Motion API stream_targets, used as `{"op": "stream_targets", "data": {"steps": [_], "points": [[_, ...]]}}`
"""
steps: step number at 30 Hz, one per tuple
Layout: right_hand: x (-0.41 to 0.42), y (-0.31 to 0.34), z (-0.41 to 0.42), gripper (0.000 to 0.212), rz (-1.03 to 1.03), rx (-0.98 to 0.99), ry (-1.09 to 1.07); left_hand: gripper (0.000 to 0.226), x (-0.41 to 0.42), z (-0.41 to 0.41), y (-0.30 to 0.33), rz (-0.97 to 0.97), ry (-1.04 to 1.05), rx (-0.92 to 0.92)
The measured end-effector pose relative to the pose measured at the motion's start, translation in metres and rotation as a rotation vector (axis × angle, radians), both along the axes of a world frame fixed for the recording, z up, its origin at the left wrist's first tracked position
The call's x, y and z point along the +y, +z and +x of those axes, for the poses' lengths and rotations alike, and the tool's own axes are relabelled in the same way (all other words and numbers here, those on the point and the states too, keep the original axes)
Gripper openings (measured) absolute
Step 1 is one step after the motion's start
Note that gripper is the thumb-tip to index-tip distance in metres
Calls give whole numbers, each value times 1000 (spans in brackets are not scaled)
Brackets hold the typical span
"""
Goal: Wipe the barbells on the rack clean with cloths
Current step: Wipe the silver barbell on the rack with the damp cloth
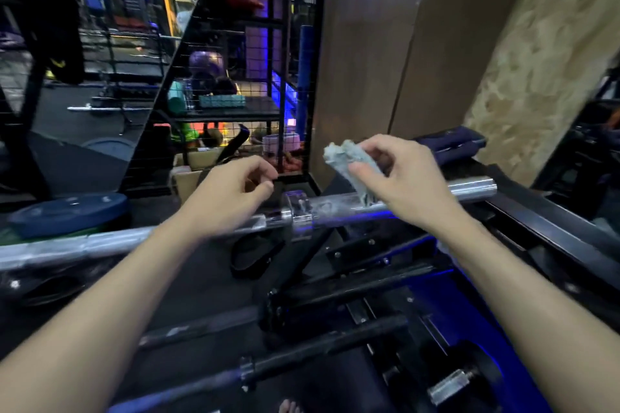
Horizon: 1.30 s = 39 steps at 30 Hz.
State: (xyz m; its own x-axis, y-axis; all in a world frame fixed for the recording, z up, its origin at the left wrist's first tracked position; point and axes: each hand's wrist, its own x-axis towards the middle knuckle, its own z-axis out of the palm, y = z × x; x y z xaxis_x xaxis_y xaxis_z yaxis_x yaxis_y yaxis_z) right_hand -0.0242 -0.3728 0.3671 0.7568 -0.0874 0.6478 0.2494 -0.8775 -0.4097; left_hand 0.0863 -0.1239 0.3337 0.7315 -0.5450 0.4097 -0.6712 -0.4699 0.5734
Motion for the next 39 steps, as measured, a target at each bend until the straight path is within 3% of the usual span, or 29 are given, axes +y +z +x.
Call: {"op": "stream_targets", "data": {"steps": [5,11,16,22,26,32,39], "points": [[47,0,23,13,-183,55,120,4,7,-5,-4,61,-77,3],[55,4,46,14,-257,223,111,32,7,-4,-10,127,-104,30],[57,0,27,11,-320,303,172,45,5,-1,-12,282,-20,-98],[56,-9,20,11,-316,215,124,27,2,-2,-10,278,-46,-61],[60,-10,44,13,-252,278,103,33,2,-1,-14,243,-31,-50],[57,-17,-1,15,-223,208,226,24,4,1,-16,217,-63,-39],[58,-5,32,14,-229,256,209,25,3,2,-15,252,-51,-45]]}}
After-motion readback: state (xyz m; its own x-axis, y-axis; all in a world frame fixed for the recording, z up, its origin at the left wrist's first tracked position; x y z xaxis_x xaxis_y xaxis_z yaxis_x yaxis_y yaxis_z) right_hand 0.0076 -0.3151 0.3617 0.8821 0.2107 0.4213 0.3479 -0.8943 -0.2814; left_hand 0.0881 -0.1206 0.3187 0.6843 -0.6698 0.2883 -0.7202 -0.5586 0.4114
